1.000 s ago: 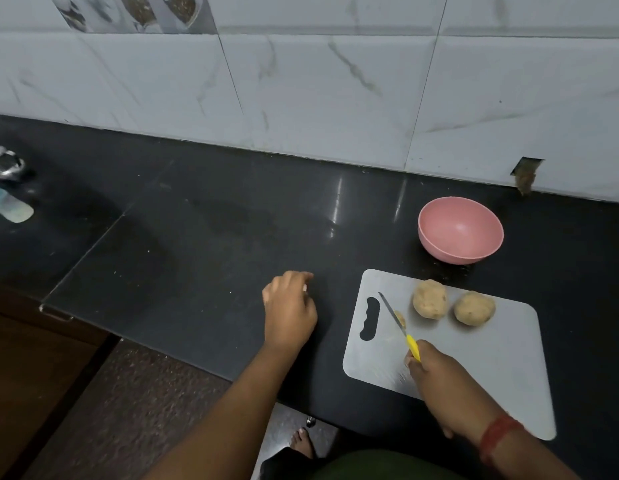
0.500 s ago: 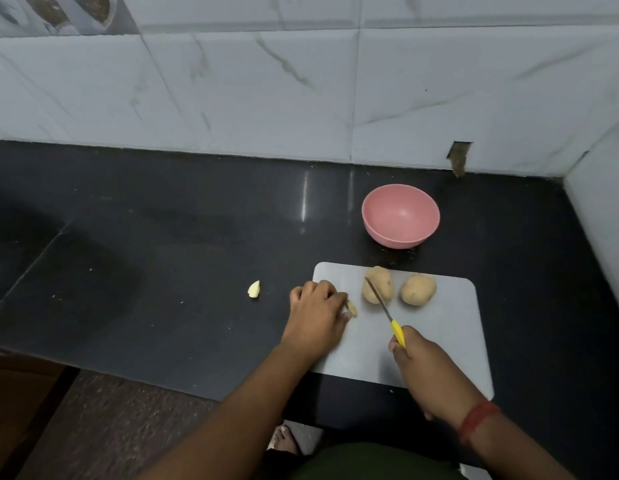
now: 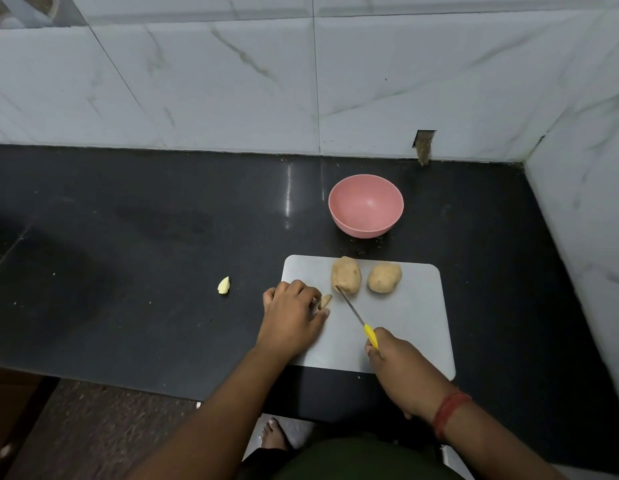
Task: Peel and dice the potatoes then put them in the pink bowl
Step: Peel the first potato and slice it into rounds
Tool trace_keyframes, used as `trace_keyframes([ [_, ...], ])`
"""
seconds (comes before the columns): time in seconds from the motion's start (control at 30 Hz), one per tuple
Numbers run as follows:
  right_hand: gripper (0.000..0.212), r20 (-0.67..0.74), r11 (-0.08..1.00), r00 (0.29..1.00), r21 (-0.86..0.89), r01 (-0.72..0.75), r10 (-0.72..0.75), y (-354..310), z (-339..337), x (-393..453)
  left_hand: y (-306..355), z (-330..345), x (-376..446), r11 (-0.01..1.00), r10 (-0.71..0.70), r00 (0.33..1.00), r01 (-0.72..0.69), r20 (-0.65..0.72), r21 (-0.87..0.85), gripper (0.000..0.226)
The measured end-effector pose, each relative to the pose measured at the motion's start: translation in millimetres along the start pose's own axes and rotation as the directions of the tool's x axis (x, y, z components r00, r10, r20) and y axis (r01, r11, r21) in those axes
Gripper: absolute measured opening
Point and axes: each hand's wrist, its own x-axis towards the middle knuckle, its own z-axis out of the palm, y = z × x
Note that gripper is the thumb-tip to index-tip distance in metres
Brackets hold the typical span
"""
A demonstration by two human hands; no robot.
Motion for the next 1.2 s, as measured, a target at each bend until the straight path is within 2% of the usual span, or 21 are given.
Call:
trace_keyframes([
  [0.23, 0.019, 0.019, 0.997, 1.000, -0.077, 0.007, -0.006, -2, 12, 5, 6, 5, 1, 1.000, 0.001, 1.000, -0.001, -0.008, 0.009, 0.020],
  [0.4, 0.006, -0.008, 0.988, 1.000, -0.153, -0.005, 0.004, -5, 23, 11, 9, 7, 2, 1.000, 0.027, 1.000, -0.027, -0.014, 0.007, 0.018],
  [0.6, 0.004, 0.012, 0.989, 0.999, -0.144, -0.031, 0.033, -7, 30, 18, 8, 10, 5, 0.999, 0.041, 0.998, -0.040, -0.040, 0.004, 0.017],
  [0.73, 0.021, 0.062, 0.994, 0.996, -0.097, -0.050, 0.057, -8, 33, 23, 7, 11, 7, 0.999, 0.043, 0.998, -0.043, -0.043, 0.003, 0.017],
  [0.87, 0.011, 0.078, 0.990, 0.995, -0.127, -0.058, 0.068, -10, 33, 30, 6, 11, 7, 0.999, 0.039, 0.998, -0.040, -0.059, -0.008, 0.016],
  [1.0, 0.014, 0.078, 0.989, 0.995, -0.141, -0.048, 0.059, -8, 34, 31, 5, 12, 7, 0.999, 0.031, 0.997, -0.033, -0.073, -0.016, 0.014],
  [1.2, 0.005, 0.043, 0.981, 0.998, -0.190, -0.035, 0.044, 9, 36, 7, 7, 12, 7, 0.999, -0.006, 0.998, 0.004, -0.061, -0.042, 0.016],
])
